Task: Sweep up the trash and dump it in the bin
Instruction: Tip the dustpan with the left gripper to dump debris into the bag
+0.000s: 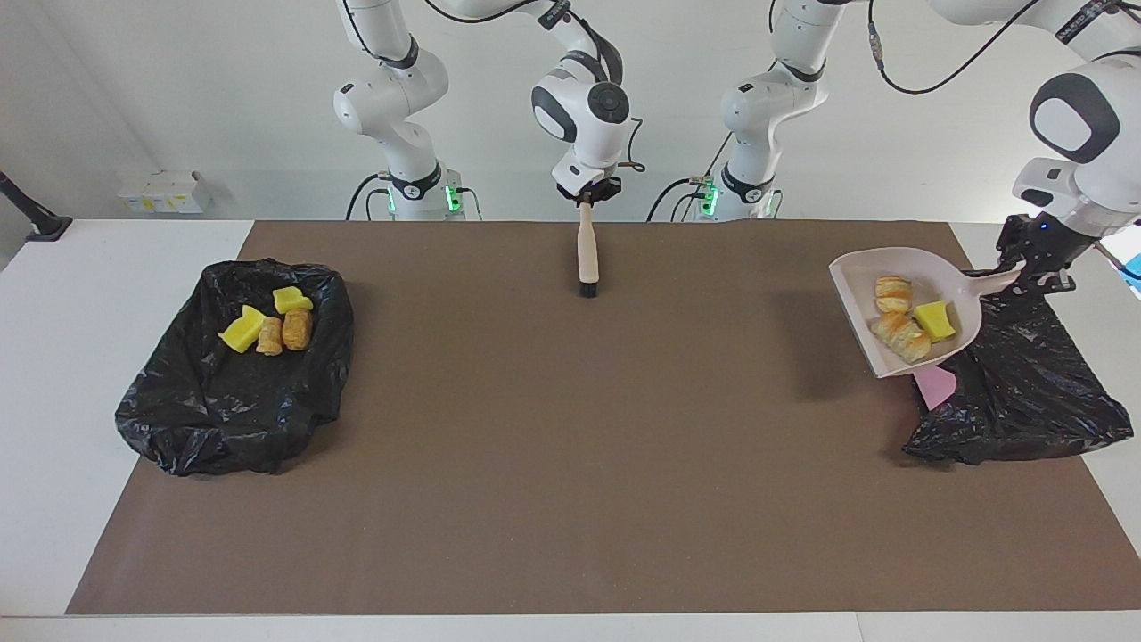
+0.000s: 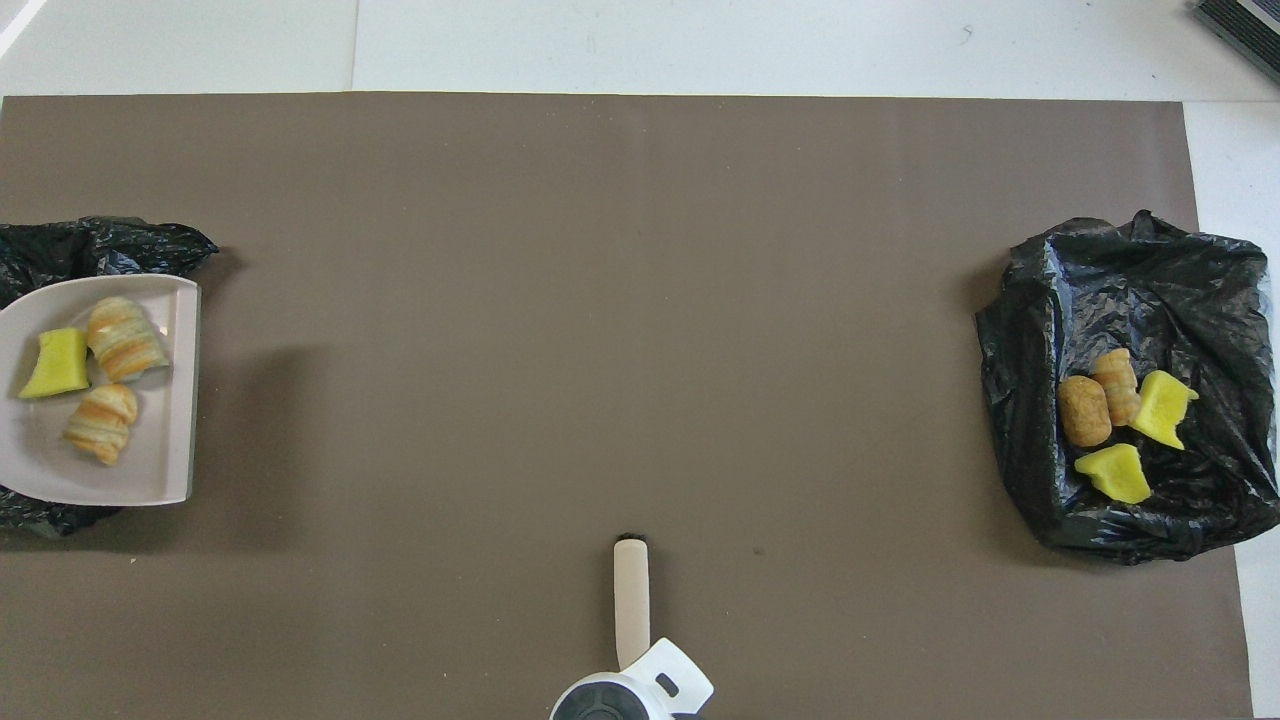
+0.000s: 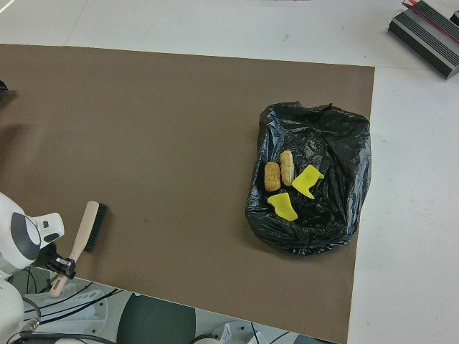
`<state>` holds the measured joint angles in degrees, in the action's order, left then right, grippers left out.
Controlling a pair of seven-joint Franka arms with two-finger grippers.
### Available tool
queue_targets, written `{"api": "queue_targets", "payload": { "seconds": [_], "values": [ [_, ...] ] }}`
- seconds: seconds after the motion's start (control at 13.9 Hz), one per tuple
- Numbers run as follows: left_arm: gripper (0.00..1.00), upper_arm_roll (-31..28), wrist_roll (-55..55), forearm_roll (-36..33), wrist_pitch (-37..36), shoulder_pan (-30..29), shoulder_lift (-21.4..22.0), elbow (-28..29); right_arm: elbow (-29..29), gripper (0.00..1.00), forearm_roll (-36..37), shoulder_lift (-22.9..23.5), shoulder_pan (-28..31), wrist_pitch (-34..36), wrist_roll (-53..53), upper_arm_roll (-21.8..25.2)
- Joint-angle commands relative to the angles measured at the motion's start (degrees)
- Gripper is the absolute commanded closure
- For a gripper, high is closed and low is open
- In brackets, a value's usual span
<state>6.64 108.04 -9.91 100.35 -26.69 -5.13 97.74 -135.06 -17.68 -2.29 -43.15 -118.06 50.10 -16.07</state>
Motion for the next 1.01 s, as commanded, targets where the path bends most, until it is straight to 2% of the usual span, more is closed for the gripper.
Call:
{"api": "queue_targets", "payload": {
  "seconds": [0.0, 0.07, 0.14, 0.22, 0.43, 0.58, 0.65, 0.79, 0.94],
  "values": [
    [1.0, 0.7, 1.5, -4.7, 1.2, -2.8, -1.8, -3.0, -2.0, 1.0, -0.7, -1.5, 0.3, -2.4, 2.3, -0.1],
    [1.0, 0.7, 1.6, -7.6, 2.0, -3.1, -2.9, -4.8, -2.2, 0.97, -0.7, -1.5, 0.4, -2.4, 2.2, -0.2],
    [1.0, 0.7, 1.6, -10.5, 2.2, -3.5, -3.9, -6.6, -2.2, 0.88, -0.7, -1.5, 0.5, -2.4, 1.9, -0.2],
    [1.0, 0.7, 1.6, -13.2, 2.7, -3.5, -5.0, -8.3, -2.2, 0.72, -0.7, -1.4, 0.6, -2.4, 1.7, -0.1],
    [1.0, 0.7, 0.9, -22.0, 8.1, -3.5, -5.6, -9.0, -1.7, 0.56, -0.6, -1.0, 0.7, -2.3, 2.1, -0.1],
    [1.0, 0.6, -3.3, -29.8, 9.4, -2.4, -5.6, -8.7, -0.8, 0.32, -0.5, -0.8, 0.7, -2.4, 2.0, 0.0],
    [1.0, 0.7, -5.3, -33.8, 9.3, -2.1, -5.4, -8.6, -0.1, 0.3, -0.5, -0.8, 1.3, -2.2, 2.0, 0.1],
    [1.0, 0.8, -6.5, -37.2, 8.6, -0.6, -5.1, -8.4, 0.7, 0.23, -0.5, -1.7, 2.6, -1.6, 1.8, 0.3],
    [1.0, 0.8, -7.8, -39.6, 8.4, 0.1, -4.9, -8.5, 0.9, 0.19, 0.1, -4.9, 5.6, -1.6, 1.0, 0.4]
  ]
}}
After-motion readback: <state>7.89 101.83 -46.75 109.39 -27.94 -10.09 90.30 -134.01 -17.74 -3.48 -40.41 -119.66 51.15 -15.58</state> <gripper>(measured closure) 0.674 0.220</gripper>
